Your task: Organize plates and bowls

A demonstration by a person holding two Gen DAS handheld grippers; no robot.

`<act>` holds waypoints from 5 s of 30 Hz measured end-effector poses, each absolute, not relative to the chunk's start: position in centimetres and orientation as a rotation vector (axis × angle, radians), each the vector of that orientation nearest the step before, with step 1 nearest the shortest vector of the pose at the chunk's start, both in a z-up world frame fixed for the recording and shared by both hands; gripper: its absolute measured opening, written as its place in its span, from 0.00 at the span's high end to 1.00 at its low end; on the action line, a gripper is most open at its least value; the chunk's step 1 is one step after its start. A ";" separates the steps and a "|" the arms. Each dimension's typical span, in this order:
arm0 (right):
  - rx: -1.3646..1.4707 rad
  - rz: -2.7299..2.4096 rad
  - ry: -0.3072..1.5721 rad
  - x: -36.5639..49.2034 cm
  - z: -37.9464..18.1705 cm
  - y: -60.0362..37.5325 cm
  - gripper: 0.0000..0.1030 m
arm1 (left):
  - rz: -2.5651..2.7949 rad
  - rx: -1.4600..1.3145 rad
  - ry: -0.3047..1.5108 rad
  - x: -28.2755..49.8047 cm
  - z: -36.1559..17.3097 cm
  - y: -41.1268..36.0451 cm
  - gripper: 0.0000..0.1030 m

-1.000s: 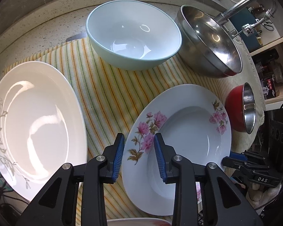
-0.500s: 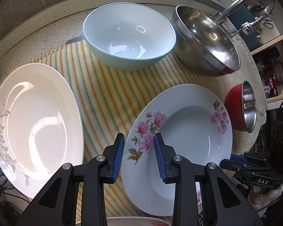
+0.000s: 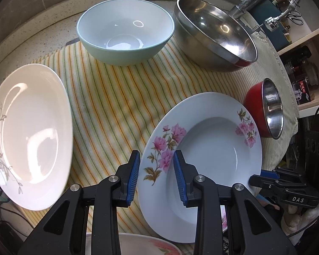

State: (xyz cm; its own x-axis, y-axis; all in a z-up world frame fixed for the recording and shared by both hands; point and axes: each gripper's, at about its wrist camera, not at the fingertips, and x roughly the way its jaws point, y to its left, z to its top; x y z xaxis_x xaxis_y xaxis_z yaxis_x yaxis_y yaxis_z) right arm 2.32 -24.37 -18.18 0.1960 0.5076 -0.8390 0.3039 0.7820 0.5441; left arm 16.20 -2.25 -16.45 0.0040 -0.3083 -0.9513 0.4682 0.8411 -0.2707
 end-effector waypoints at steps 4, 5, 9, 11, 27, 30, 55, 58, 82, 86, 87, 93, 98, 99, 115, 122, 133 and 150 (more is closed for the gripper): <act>0.718 0.164 1.408 1.6 -18.2 -24.7 0.80 | -0.609 0.131 1.441 15.4 -16.2 -2.7 0.71; 0.717 0.165 1.409 1.4 -18.2 -24.8 0.80 | -0.609 0.130 1.440 15.2 -16.1 -2.8 0.71; 0.709 0.171 1.418 0.7 -18.2 -25.0 0.80 | -0.602 0.130 1.442 14.3 -16.1 -3.0 0.71; 0.706 0.175 1.425 0.3 -18.3 -25.1 0.80 | -0.598 0.128 1.447 13.9 -16.3 -3.1 0.71; 0.715 0.182 1.444 -1.9 -18.6 -26.1 0.80 | -0.590 0.129 1.461 11.8 -16.6 -4.1 0.71; 0.715 0.182 1.447 -1.9 -18.7 -26.0 0.79 | -0.589 0.136 1.462 11.6 -16.7 -4.5 0.71; 0.679 0.188 1.472 -2.7 -18.7 -25.7 0.80 | -0.585 0.128 1.481 10.5 -17.5 -4.9 0.71; 0.675 0.190 1.472 -2.6 -18.7 -25.8 0.79 | -0.585 0.120 1.484 10.5 -17.5 -4.8 0.71; 0.544 0.169 1.324 -1.6 -13.0 -27.3 0.66 | -0.463 -0.099 1.311 8.4 -11.7 1.9 0.71; 0.482 0.234 1.287 -0.4 -11.8 -26.1 0.64 | -0.393 -0.145 1.275 7.2 -10.9 3.6 0.71; 0.467 0.258 1.284 0.0 -11.6 -25.7 0.63 | -0.374 -0.162 1.267 6.8 -10.8 4.0 0.71; 0.373 0.373 1.246 2.0 -10.4 -22.8 0.58 | -0.242 -0.309 1.229 3.9 -10.7 8.6 0.71; 0.288 0.487 1.235 3.4 -9.9 -20.2 0.58 | -0.083 -0.385 1.191 1.1 -10.9 12.5 0.71; 0.272 0.512 1.228 3.6 -9.7 -19.6 0.58 | -0.045 -0.399 1.178 0.5 -10.8 13.4 0.72; 0.111 0.741 1.284 6.2 -10.9 -9.8 0.58 | 0.167 -0.587 1.131 -5.6 -13.4 18.7 0.72; 0.093 0.736 1.307 6.9 -12.4 -7.5 0.69 | 0.173 -0.626 1.136 -5.7 -14.5 19.0 0.72; 0.070 0.708 1.350 7.8 -14.5 -4.9 0.74 | 0.156 -0.601 1.168 -4.5 -15.8 19.1 0.73; 0.099 0.711 1.419 8.5 -16.5 -3.8 0.93 | 0.109 -0.557 1.234 -3.3 -17.0 18.5 0.88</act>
State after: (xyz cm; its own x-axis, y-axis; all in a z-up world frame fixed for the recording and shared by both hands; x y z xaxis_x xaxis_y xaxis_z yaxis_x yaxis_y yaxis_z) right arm 8.46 -3.78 -16.47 -0.0156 0.5037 -0.8638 -0.3904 0.7922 0.4690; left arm -3.28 18.50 -17.01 0.3440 -0.2152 -0.9140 -0.3723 0.8624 -0.3432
